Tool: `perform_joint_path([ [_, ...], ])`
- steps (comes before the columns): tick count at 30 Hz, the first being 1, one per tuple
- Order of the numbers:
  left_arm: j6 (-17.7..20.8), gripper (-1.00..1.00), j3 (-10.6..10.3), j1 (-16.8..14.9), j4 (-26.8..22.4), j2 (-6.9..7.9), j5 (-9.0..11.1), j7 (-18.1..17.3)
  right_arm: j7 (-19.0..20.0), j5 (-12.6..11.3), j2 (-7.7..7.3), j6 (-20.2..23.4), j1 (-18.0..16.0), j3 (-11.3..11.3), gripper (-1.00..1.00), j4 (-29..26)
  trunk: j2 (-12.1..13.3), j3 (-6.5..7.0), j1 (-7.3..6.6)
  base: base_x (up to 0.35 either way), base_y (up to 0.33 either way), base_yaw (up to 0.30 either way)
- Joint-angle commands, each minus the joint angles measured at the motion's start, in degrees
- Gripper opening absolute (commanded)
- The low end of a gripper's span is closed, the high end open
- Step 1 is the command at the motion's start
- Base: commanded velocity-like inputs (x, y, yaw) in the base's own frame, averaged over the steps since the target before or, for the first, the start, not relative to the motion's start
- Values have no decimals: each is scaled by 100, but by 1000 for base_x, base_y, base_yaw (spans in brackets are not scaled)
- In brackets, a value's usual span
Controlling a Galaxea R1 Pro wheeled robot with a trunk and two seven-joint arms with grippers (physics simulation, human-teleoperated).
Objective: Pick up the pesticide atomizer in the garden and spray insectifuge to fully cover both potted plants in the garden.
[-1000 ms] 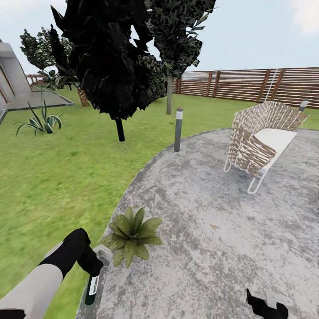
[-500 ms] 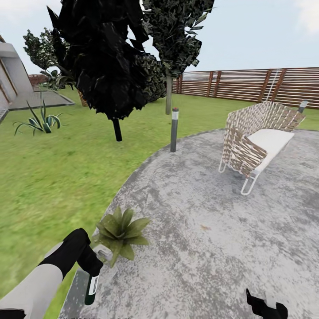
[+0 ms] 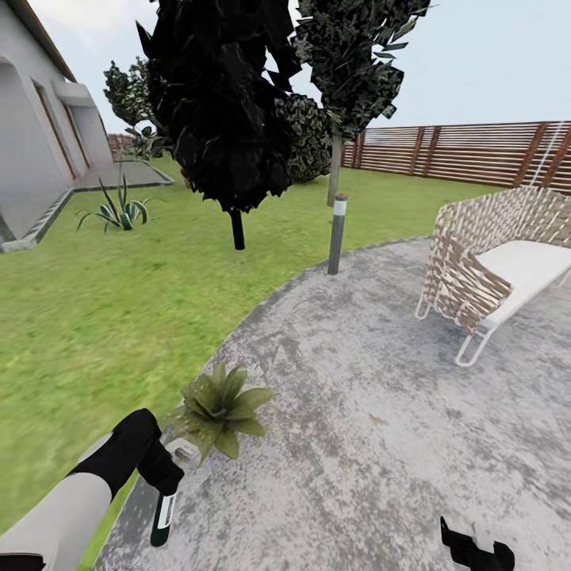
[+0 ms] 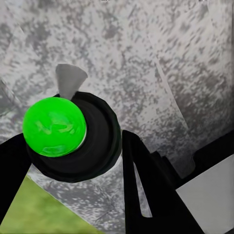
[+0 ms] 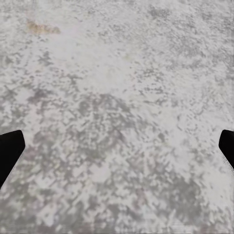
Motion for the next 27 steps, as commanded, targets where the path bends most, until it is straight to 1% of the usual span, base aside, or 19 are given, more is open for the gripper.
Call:
perform_joint_path([
  [1, 35, -100, -18, -4, -9, 8, -42, -52, 45, 11, 0, -24, -4, -48, 100, 3, -2, -6, 0, 136, -206, 277],
  [7, 35, -100, -18, -3, -6, 62, -43, -28, 45, 11, 0, -24, -6, -48, 100, 3, -2, -6, 0, 41, -40, 277],
  [12, 35, -100, -7, -7, -9, 4, -49, -19, 45, 11, 0, -24, -7, -48, 100, 3, -2, -6, 0, 1, -1, 266],
  [16, 35, -100, 6, -9, -9, -4, -49, -24, 45, 11, -2, -24, -4, -55, 100, 3, -2, -6, 0, 43, -55, 65],
  [27, 35, -100, -3, -11, -9, 8, -51, -25, 45, 11, -9, -24, -5, -57, 100, -4, -2, -6, 0, 157, -220, 3],
])
